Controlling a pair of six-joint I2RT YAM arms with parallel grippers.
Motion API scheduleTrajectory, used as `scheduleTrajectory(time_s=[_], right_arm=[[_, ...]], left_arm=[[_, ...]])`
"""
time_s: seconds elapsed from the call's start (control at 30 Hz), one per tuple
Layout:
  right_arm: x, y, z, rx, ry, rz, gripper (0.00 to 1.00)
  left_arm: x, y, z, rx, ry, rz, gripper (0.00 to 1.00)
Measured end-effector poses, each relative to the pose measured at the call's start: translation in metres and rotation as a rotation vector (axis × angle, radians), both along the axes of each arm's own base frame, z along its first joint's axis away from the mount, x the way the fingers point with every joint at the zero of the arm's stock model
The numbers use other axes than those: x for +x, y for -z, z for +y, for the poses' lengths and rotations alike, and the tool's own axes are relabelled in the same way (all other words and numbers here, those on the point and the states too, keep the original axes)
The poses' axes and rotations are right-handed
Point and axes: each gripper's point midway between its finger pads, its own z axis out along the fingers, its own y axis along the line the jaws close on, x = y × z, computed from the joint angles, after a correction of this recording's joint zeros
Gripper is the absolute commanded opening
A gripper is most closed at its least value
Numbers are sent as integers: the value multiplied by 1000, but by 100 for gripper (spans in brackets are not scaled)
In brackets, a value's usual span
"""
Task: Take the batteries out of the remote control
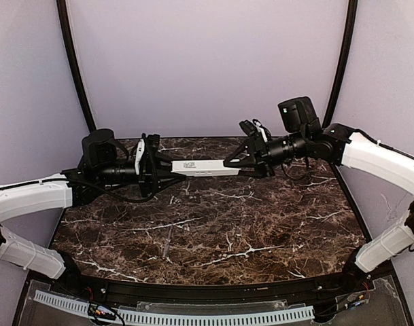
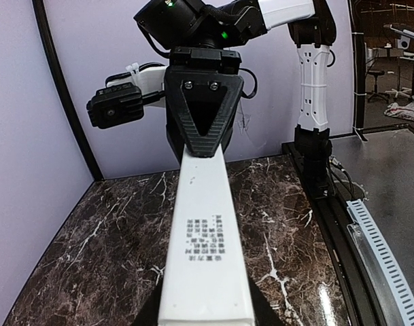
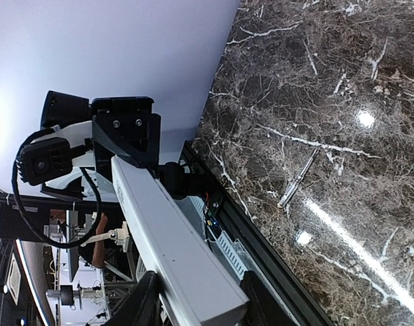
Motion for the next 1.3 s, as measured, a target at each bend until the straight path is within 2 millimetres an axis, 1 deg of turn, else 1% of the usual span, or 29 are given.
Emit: scheduleTrajectory(time_s=[0.17,0.4,0.5,0.6,0.7,0.8,0.93,1.03,1.3], right_arm=[[-3,-4,-4,14,2,-14,31],[-9,-8,-10,52,4,-46,32],[-12,-10,-12,79,2,-55,38],[-15,-10,-13,91,1,-61,51],[-15,-5,-19,80,14,-62,66],[-15,-2,-23,75,24,-61,75],[-15,0,-29,68,40,-54,81],[-12,1,-37,61,59,-53,83],[-6,-1,-58,41,105,-72,84]], left_arm=[[0,-1,0,-2,0,-9,0],[-3,-5,-2,-17,12,-17,0],[-5,-7,-3,-26,22,-15,0],[-7,-9,-3,-34,28,-4,0],[-5,-11,-1,-42,20,7,0],[-5,-14,0,-50,17,6,0],[-5,-17,0,-58,13,1,0],[-4,-16,0,-55,6,3,0],[0,-6,1,-19,-17,44,0]])
